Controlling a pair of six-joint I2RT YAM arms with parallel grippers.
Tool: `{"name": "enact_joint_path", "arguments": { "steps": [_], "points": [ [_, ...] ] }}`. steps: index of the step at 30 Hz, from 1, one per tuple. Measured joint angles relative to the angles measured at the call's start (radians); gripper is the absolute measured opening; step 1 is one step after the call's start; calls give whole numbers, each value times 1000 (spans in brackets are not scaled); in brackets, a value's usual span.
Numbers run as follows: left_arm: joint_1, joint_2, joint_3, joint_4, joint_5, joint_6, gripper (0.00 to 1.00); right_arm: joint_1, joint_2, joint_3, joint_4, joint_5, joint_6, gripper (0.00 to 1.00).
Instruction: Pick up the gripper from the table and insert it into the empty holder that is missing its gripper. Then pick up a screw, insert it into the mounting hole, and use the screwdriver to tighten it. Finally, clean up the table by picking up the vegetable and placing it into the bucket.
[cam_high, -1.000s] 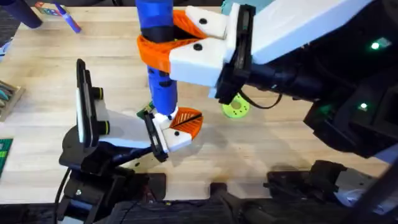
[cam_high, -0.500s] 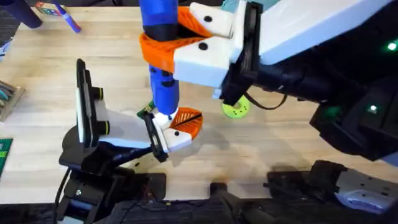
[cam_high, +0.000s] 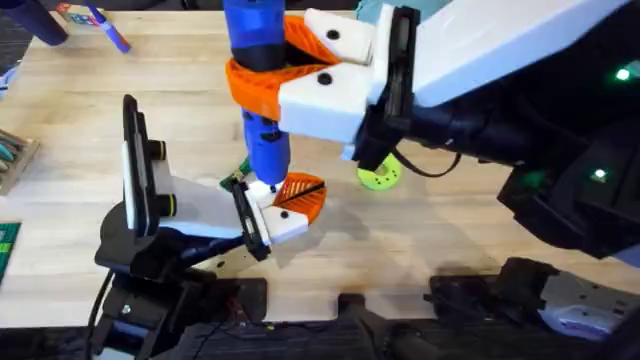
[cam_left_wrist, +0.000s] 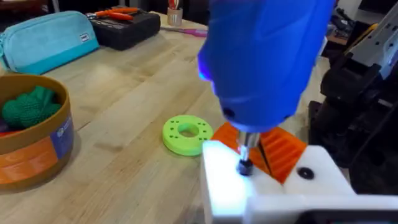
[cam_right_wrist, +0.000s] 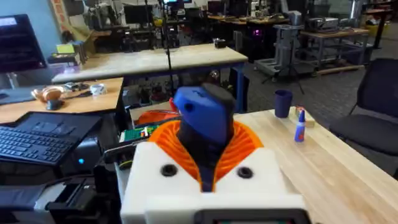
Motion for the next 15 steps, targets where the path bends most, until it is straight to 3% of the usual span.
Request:
{"name": "enact_joint_path", "arguments": {
  "steps": [15],
  "points": [
    [0, 0, 0, 0, 0, 0, 17, 0, 16, 0, 2, 1, 4, 63]
  ]
}}
